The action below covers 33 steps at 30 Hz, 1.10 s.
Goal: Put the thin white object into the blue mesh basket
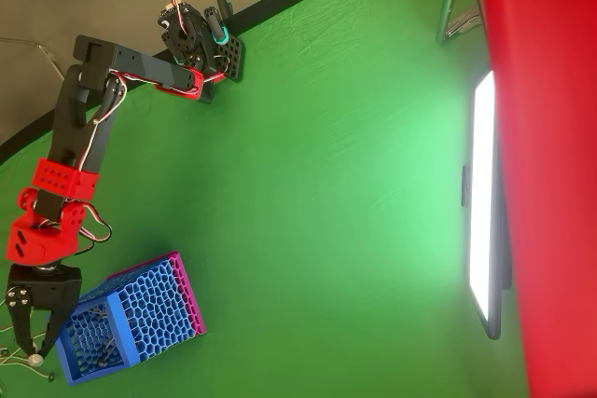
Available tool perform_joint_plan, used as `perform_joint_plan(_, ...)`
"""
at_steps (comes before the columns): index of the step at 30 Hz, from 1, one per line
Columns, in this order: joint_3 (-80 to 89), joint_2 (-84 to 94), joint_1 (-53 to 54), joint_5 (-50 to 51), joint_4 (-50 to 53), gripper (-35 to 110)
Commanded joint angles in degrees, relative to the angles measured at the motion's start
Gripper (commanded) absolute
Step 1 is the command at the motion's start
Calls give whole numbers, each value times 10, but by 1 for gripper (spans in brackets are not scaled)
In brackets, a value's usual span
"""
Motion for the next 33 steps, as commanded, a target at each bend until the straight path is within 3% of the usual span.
perform_joint_plan(1, -17, 13, -8, -6, -13, 7)
perform_joint_plan(12, -163, -88, -46, 6, 43, 7)
perform_joint_plan(33, -159, -142, -89, 55, 30, 9)
